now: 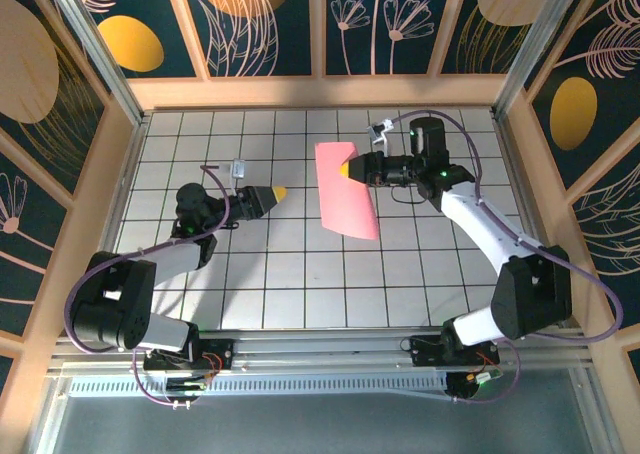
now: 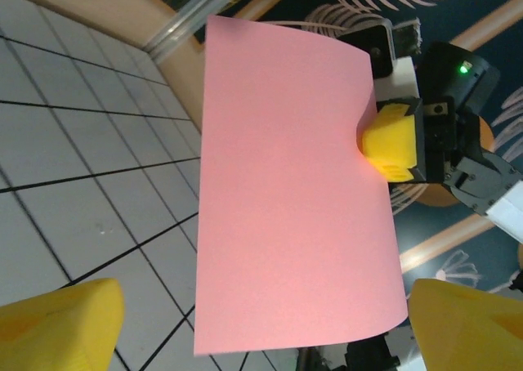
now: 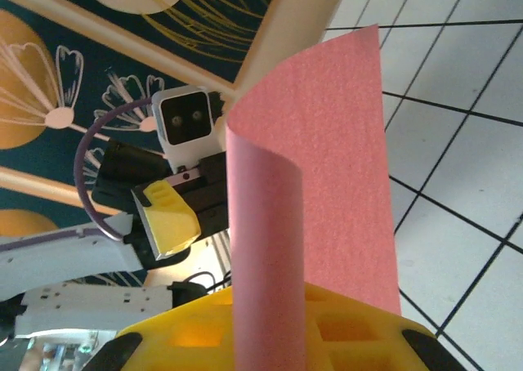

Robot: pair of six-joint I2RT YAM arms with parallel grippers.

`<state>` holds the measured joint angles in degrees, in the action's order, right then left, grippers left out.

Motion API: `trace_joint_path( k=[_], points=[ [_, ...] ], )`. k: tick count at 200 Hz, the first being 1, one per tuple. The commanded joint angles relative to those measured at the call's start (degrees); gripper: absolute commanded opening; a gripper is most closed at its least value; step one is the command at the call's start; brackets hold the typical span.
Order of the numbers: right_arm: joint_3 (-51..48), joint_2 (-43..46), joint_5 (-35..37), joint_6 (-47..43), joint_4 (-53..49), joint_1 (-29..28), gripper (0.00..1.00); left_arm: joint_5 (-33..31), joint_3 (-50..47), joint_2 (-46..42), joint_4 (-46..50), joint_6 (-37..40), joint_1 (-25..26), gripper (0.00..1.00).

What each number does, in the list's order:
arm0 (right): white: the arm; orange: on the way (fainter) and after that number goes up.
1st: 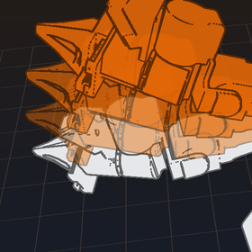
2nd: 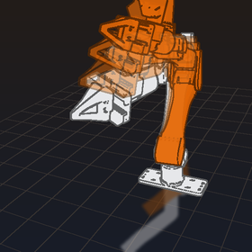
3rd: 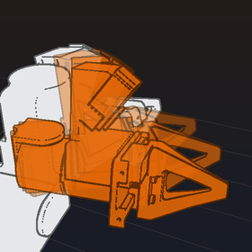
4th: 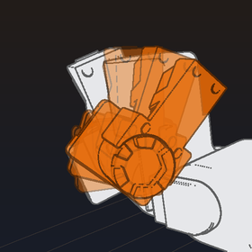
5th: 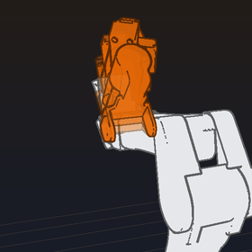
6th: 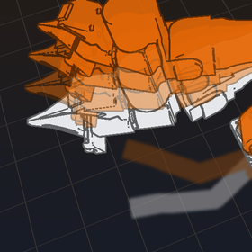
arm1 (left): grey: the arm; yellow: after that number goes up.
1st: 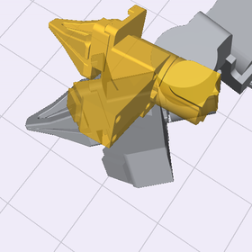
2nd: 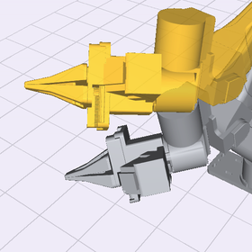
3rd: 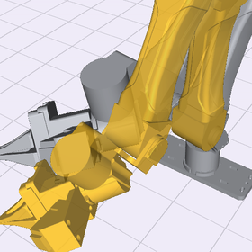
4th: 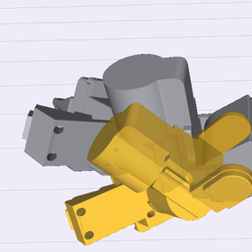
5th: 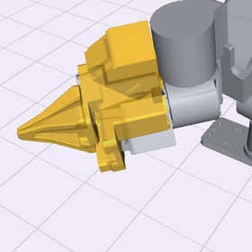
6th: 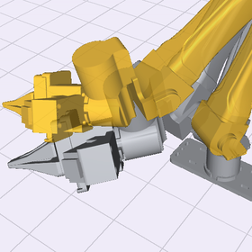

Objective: Fold a paper plane with a square sheet of paper (fold left side to right side)
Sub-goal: Place a square sheet of paper at the center of the table.

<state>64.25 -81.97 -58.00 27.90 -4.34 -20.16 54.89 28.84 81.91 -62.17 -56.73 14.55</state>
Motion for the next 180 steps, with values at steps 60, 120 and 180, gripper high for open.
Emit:
trace_joint_path(
  k=[60,120,180],
  points=[
    [2.18,3.23,-8.85,2.92,9.44,-2.69,0.18,5.75,8.47,3.43,-5.55,1.18,5.73,0.94],
    [-0.38,3.61,-12.14,7.76,18.42,-2.79,0.18,7.15,11.94,4.22,-3.82,2.41,8.45,0.93],
    [-0.08,2.72,-8.94,0.28,11.22,-0.59,0.18,6.83,12.39,2.76,1.38,5.77,8.74,0.46]
  ],
)
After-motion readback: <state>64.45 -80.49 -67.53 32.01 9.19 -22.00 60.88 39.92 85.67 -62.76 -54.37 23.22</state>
